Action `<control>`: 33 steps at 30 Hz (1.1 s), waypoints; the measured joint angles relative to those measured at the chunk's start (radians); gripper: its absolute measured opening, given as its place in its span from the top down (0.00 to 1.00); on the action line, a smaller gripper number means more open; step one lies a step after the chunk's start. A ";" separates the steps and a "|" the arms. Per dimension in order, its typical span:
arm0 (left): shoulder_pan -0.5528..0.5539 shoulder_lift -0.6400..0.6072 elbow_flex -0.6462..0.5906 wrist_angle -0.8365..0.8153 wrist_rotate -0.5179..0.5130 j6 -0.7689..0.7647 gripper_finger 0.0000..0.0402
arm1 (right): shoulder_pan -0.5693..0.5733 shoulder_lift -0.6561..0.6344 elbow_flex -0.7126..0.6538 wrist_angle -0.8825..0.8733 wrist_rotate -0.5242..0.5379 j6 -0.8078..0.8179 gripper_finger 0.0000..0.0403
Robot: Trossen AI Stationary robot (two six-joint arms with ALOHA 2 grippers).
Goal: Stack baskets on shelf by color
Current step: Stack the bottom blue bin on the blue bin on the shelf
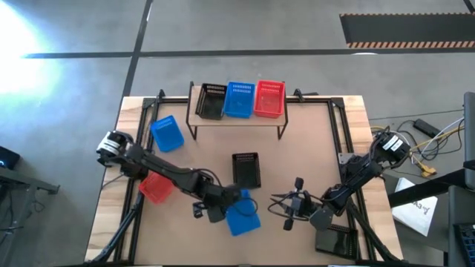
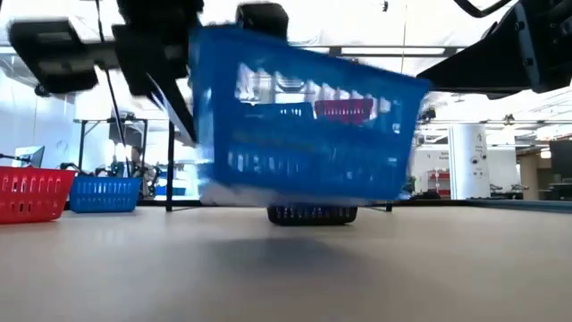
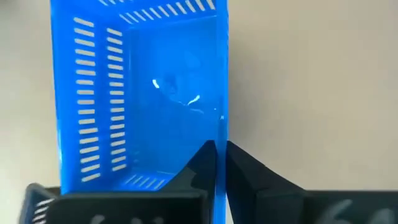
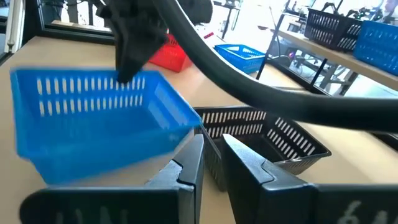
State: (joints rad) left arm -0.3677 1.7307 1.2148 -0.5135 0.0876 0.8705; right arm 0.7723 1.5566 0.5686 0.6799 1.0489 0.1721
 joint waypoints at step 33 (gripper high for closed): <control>0.442 -0.375 0.038 -0.106 -0.144 0.524 1.00 | -0.207 -0.255 0.365 -0.566 -0.195 -0.512 0.66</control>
State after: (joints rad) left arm 0.0738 1.3557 1.2530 -0.6198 -0.0563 1.3941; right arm 0.5650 1.3013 0.9340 0.1138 0.8542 -0.3399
